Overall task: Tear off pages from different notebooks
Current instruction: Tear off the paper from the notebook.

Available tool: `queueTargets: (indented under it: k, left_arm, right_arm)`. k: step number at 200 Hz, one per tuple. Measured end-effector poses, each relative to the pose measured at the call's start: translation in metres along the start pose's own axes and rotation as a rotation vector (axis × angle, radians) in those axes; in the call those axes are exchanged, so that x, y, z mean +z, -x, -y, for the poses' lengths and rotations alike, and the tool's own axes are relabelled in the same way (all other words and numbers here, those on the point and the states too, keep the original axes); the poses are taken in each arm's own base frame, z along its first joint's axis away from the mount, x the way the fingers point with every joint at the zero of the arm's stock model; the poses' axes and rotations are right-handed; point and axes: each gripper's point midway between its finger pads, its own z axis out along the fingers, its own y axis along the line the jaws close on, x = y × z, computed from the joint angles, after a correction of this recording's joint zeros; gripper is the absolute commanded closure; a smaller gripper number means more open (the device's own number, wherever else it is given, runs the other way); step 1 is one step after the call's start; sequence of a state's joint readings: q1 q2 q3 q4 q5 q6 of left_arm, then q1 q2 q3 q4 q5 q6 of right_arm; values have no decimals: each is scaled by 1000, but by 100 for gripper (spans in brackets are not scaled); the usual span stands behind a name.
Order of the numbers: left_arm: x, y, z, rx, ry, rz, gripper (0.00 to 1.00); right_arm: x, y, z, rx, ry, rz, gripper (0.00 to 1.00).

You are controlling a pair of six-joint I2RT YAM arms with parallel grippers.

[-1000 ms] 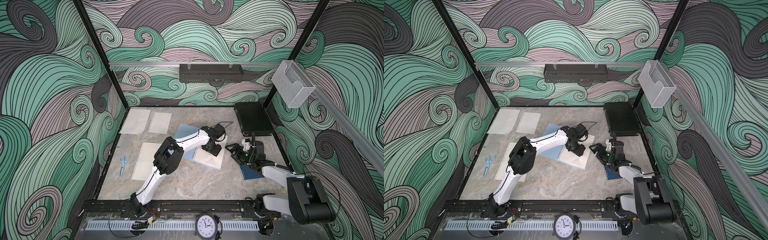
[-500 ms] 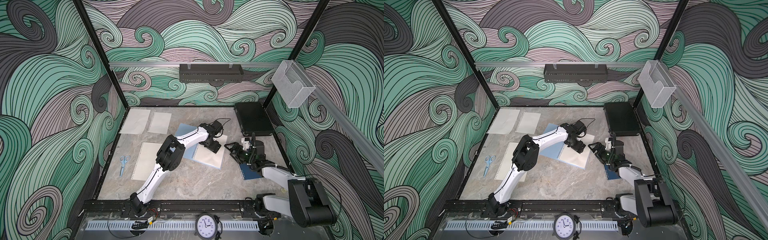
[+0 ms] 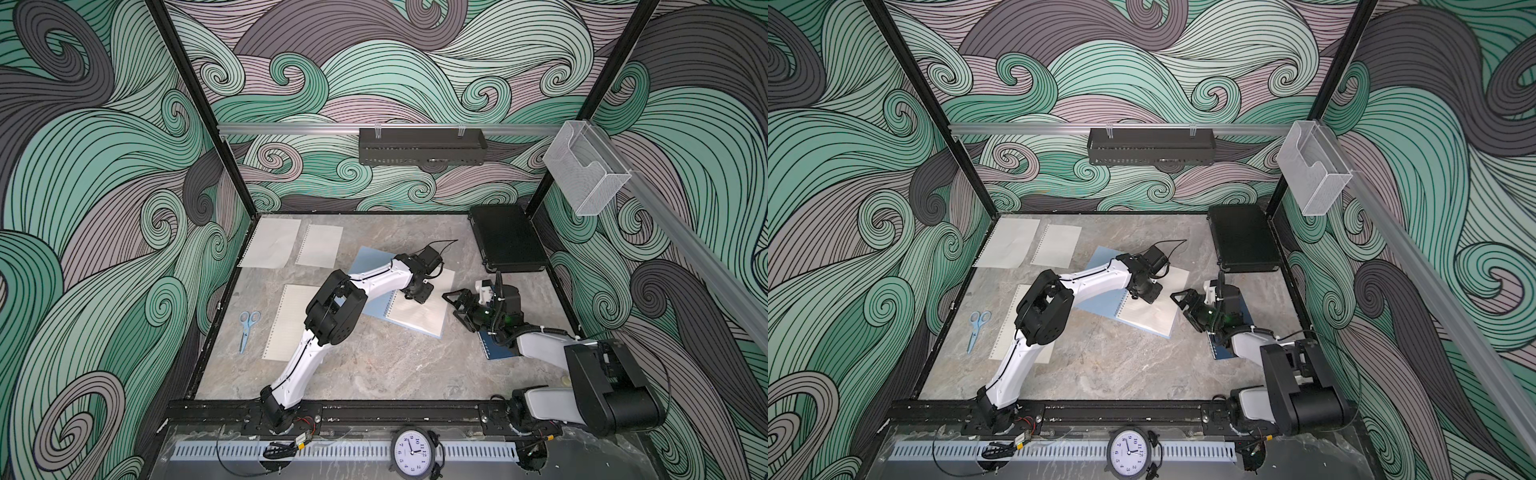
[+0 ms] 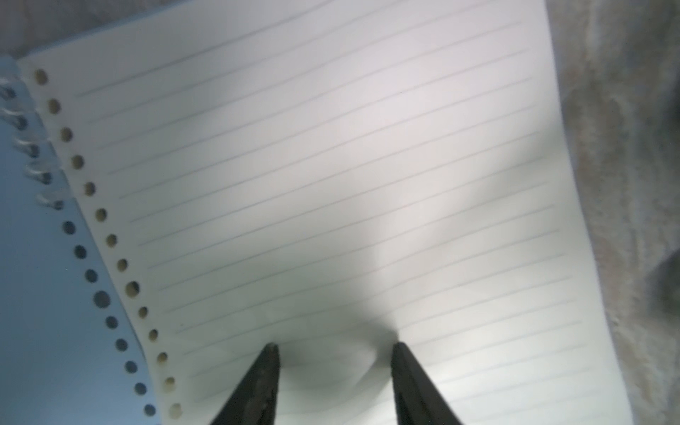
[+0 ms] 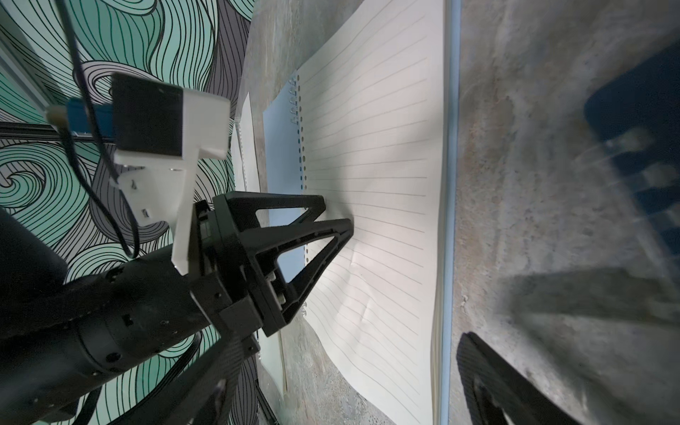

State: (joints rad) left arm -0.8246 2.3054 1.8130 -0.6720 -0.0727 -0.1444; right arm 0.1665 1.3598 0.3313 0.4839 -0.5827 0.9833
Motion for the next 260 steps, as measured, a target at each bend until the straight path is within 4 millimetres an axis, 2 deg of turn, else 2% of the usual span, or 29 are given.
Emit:
queueTargets:
  k: [8, 19, 37, 50, 56, 127, 182, 260]
  left_arm:
    - [1, -1, 0, -2, 0, 2, 63]
    - [1, -1, -1, -7, 5, 6, 74]
    - [2, 0, -2, -8, 8, 12, 76]
    - [2, 0, -3, -10, 12, 12, 88]
    - [3, 0, -3, -7, 13, 13, 90]
    - [7, -2, -4, -16, 9, 21, 100]
    - [8, -2, -4, -16, 7, 22, 100]
    - [9, -3, -3, -17, 2, 24, 100]
  right_arm:
    - [1, 0, 0, -1, 2, 0, 8]
    - [1, 0, -1, -4, 6, 1, 8]
    - [1, 2, -3, -9, 12, 6, 8]
    - [1, 2, -3, -11, 15, 7, 8]
    - [2, 2, -3, -11, 15, 7, 8]
    - [7, 1, 2, -1, 6, -4, 8]
    - [8, 7, -10, -18, 37, -4, 9]
    - [12, 7, -13, -20, 37, -15, 9]
